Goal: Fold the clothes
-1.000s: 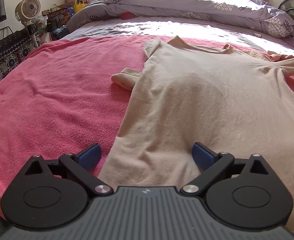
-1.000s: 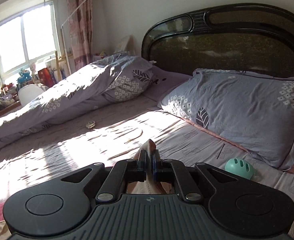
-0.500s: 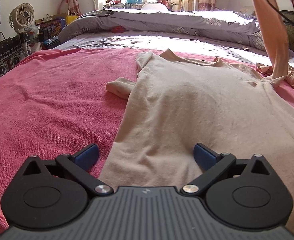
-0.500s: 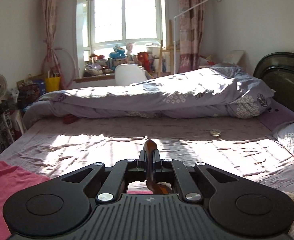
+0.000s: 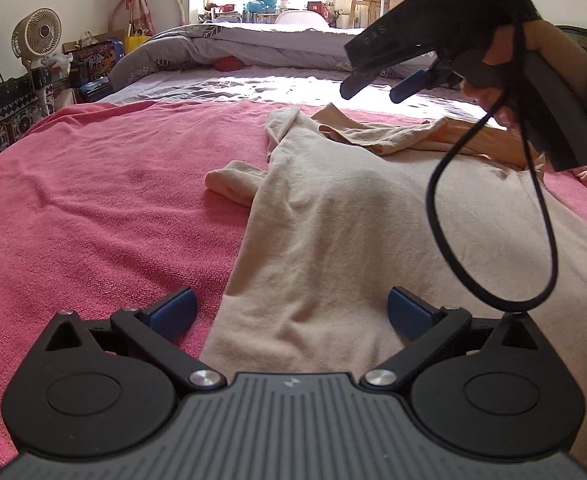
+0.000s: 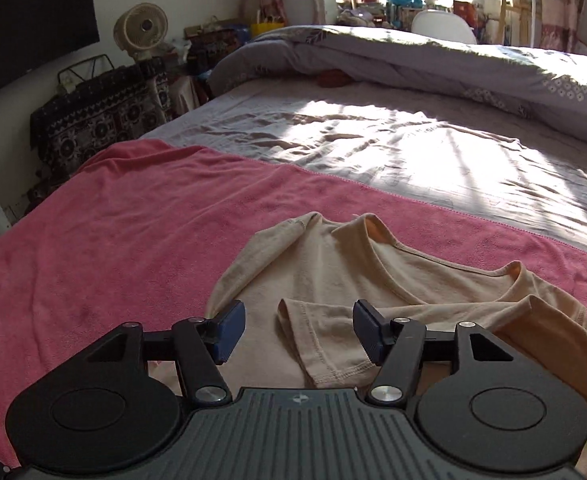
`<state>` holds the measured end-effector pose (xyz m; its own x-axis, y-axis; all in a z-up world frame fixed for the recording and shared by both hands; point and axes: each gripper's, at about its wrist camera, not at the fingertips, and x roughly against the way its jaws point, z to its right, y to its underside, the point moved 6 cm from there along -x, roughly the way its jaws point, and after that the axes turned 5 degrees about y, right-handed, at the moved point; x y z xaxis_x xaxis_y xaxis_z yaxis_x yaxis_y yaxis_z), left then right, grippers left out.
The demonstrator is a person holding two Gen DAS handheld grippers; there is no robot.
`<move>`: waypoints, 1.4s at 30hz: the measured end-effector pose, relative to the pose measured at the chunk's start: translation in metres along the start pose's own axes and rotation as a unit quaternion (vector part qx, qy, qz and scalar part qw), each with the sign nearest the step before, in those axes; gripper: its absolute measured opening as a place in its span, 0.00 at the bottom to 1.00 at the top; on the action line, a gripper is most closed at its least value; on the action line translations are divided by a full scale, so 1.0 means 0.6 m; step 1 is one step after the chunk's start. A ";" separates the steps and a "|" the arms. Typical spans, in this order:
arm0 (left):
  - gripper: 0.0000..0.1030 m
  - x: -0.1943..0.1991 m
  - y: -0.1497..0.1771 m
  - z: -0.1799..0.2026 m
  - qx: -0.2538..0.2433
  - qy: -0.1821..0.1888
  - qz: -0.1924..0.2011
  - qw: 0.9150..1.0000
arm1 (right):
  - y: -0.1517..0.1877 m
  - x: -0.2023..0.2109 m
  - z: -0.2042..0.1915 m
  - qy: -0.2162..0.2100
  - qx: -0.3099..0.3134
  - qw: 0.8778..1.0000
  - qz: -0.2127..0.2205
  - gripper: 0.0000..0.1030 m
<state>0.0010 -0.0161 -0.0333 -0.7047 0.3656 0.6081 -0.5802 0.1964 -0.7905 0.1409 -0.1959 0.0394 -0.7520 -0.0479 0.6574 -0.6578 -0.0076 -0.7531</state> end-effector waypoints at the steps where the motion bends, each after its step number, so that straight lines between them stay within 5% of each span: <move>1: 0.99 0.000 0.000 0.000 -0.001 -0.001 0.000 1.000 | 0.009 0.020 0.026 0.020 0.002 1.000 0.016 0.65; 5: 0.99 -0.002 0.001 0.001 0.002 -0.007 0.003 1.000 | 0.059 0.084 0.147 0.180 0.026 0.981 0.065 0.71; 10: 0.99 -0.003 0.001 0.002 0.002 -0.013 0.004 1.000 | 0.121 0.087 0.285 0.316 0.032 0.948 0.020 0.70; 15: 0.92 0.023 -0.044 0.010 -0.006 0.000 0.020 1.000 | 0.140 0.050 0.301 0.273 0.016 0.962 -0.009 0.68; 17: 0.93 0.032 -0.081 0.033 -0.063 -0.001 0.039 0.997 | 0.142 0.026 0.291 0.261 0.032 0.965 -0.018 0.55; 19: 0.93 0.028 -0.126 0.076 -0.168 -0.011 0.064 0.984 | 0.143 0.007 0.286 0.252 0.041 0.967 -0.025 0.32; 22: 0.94 -0.042 -0.142 0.111 -0.235 -0.016 0.043 0.971 | 0.142 -0.005 0.286 0.241 0.042 0.969 -0.026 0.22; 26: 0.94 -0.136 -0.162 0.156 -0.322 -0.021 0.014 0.946 | 0.141 0.000 0.296 0.228 0.026 0.973 -0.014 0.15; 30: 0.90 -0.229 -0.183 0.202 -0.406 -0.026 -0.015 0.913 | 0.146 0.011 0.303 0.213 0.017 0.977 -0.007 0.15; 38: 0.41 -0.286 -0.196 0.189 -0.381 -0.014 -0.045 0.923 | 0.160 0.015 0.308 0.204 0.027 0.979 -0.007 0.15; 40: 0.06 -0.287 -0.203 0.178 -0.366 -0.025 -0.041 0.929 | 0.163 0.017 0.309 0.203 0.031 0.979 -0.005 0.15; 42: 0.06 -0.286 -0.216 0.162 -0.344 -0.040 -0.033 0.938 | 0.164 0.020 0.308 0.205 0.037 0.978 -0.003 0.15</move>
<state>0.1572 -0.1926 -0.0281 -0.7207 0.2687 0.6390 -0.2418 0.7665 -0.5950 0.0748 -0.3816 -0.0318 -0.7118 0.3577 0.6045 -0.6685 -0.0806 -0.7394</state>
